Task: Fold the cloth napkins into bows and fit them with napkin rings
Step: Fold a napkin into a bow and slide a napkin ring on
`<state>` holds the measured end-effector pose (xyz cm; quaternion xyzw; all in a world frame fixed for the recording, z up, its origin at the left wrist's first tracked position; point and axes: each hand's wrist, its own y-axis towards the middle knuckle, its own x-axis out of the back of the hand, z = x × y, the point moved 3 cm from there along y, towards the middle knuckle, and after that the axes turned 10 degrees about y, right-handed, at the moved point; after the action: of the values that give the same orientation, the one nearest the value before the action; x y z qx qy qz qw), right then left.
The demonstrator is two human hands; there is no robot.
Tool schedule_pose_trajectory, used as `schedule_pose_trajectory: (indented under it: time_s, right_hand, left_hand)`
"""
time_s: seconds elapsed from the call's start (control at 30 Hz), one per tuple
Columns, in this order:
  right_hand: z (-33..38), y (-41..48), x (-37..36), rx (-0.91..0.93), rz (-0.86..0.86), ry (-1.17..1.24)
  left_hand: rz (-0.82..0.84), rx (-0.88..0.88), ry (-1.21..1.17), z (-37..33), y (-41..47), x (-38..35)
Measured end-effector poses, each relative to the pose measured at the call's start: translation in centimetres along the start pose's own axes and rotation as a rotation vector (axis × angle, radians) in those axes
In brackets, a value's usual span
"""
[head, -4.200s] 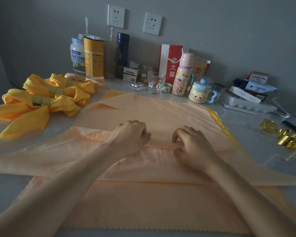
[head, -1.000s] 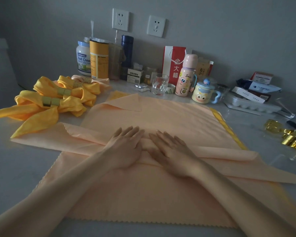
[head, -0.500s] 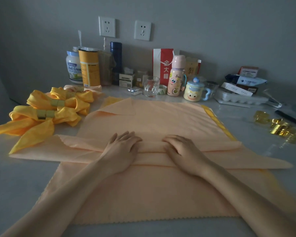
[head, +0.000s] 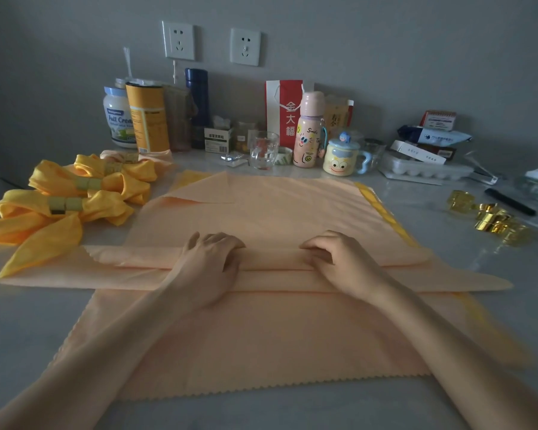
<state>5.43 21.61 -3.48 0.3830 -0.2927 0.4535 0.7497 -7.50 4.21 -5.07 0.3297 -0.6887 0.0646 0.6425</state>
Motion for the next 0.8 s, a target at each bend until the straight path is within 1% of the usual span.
schedule_pose_trajectory:
  time_s: [0.17, 0.27, 0.4, 0.53, 0.67, 0.8]
  right_hand:
    - [0.4, -0.1, 0.3, 0.044, -0.054, 0.032]
    - [0.6, -0.3, 0.4, 0.067, -0.043, 0.031]
    - [1.3, -0.7, 0.7, 0.042, -0.025, 0.083]
    - [1.7, -0.8, 0.5, 0.041, -0.045, -0.027]
    - [2.1, -1.1, 0.6, 0.032, -0.03, -0.062]
    - [2.4, -1.2, 0.5, 0.012, -0.046, -0.174]
  left_hand:
    - [-0.103, -0.058, 0.0, -0.4, -0.1, 0.9]
    - [-0.158, -0.059, -0.038, -0.9, -0.4, 1.6]
    - [-0.199, -0.078, -0.024, -1.2, -0.6, 1.6]
    - [-0.229, -0.076, -0.032, -1.7, -0.7, 1.7]
    - [-0.253, -0.098, -0.051, -2.1, -0.9, 1.6]
    - [-0.222, -0.092, 0.014, -3.1, -1.0, 1.4]
